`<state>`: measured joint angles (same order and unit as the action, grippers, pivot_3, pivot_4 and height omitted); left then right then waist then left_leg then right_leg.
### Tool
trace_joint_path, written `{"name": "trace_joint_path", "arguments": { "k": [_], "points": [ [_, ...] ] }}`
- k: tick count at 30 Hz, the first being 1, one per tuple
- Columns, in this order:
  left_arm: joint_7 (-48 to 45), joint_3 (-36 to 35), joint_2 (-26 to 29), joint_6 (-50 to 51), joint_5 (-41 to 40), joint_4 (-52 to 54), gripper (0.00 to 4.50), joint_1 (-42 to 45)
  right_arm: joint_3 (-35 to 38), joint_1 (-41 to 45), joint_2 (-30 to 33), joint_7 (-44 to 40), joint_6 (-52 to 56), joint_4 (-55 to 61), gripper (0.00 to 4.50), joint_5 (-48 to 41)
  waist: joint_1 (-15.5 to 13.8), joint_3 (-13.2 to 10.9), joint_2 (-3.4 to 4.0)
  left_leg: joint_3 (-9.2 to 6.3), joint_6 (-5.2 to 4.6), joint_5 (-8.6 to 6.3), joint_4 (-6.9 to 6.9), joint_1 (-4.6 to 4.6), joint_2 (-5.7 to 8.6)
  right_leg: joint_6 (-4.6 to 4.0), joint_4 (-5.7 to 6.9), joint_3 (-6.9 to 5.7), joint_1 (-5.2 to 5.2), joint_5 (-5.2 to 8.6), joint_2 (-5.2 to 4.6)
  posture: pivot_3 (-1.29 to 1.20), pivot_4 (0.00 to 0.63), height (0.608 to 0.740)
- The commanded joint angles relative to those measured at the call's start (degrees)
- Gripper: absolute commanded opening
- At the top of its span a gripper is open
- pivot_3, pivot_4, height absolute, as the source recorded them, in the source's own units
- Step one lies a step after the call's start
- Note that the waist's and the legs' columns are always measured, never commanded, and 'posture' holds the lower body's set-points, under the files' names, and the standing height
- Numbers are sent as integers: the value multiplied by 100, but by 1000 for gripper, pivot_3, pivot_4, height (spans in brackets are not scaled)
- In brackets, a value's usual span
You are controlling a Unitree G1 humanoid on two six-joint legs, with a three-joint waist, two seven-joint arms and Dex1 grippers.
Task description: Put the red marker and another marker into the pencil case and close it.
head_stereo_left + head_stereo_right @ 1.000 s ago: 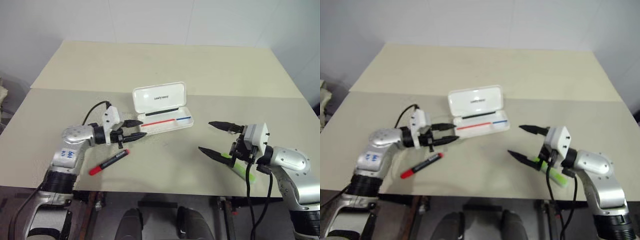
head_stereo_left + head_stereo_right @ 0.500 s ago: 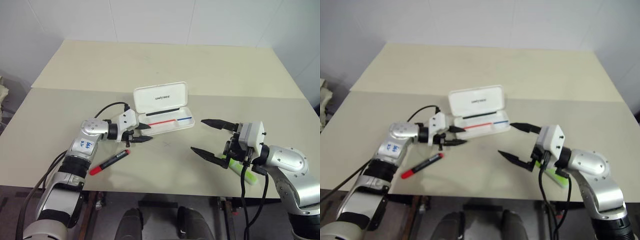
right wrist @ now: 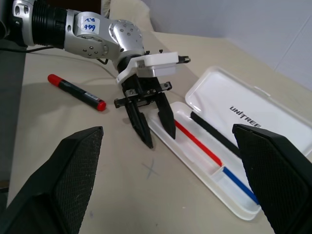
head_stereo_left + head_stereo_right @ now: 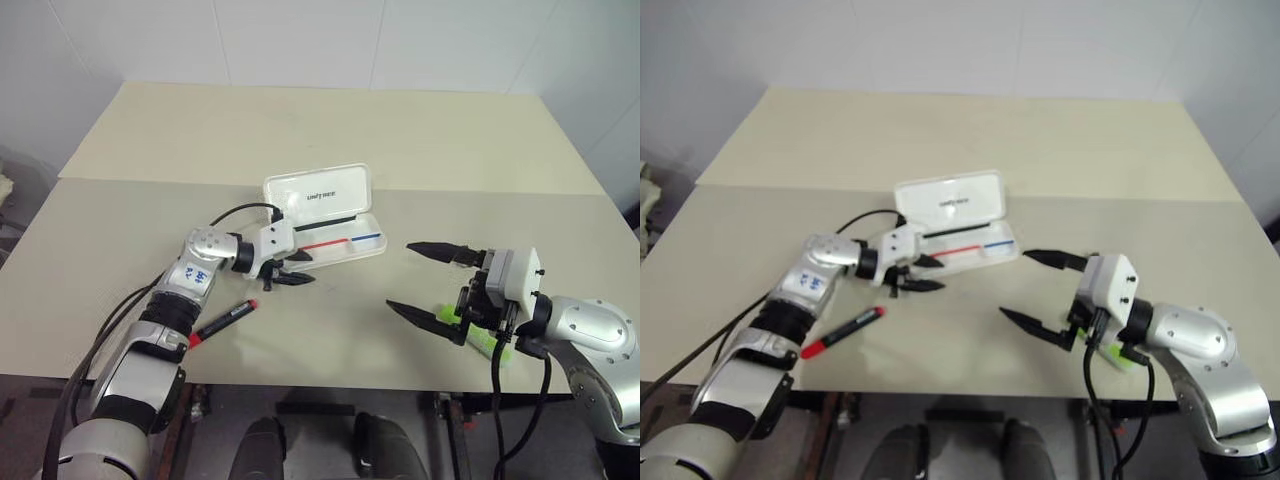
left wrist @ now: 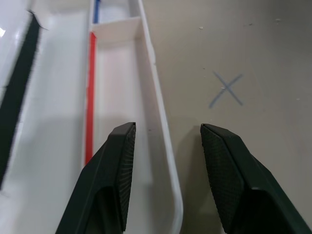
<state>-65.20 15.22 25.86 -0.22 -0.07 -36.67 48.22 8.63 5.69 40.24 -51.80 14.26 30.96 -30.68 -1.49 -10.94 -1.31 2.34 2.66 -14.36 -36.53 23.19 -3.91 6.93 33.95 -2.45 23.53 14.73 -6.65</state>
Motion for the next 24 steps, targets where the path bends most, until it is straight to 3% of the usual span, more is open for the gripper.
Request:
{"name": "trace_joint_path", "arguments": {
  "k": [1,7,15,24],
  "points": [
    [-132,234,-2,273,288,-94,1855,163,190,195,118,49,21,155,4500,-105,-1,2,-3,0,0,0,-1,0,0,0,0,0,0,0,0,0,150,740],
    [-107,280,-55,376,366,-99,47,258,180,357,121,51,49,105,4500,-89,-25,2,-3,-1,-2,-1,-1,1,0,-1,-1,0,-2,1,0,0,150,740],
    [-326,362,-76,370,354,145,7,122,161,484,124,18,53,31,4500,-71,-22,2,-4,-3,-5,-3,-18,2,0,0,1,0,-7,0,-1,0,150,740],
    [-846,317,195,859,36,1545,7,-384,-21,563,40,4,33,-53,4500,-44,-14,2,-4,-1,-12,-10,-19,10,0,-2,-5,0,-6,3,0,0,150,740]
  ]
}}
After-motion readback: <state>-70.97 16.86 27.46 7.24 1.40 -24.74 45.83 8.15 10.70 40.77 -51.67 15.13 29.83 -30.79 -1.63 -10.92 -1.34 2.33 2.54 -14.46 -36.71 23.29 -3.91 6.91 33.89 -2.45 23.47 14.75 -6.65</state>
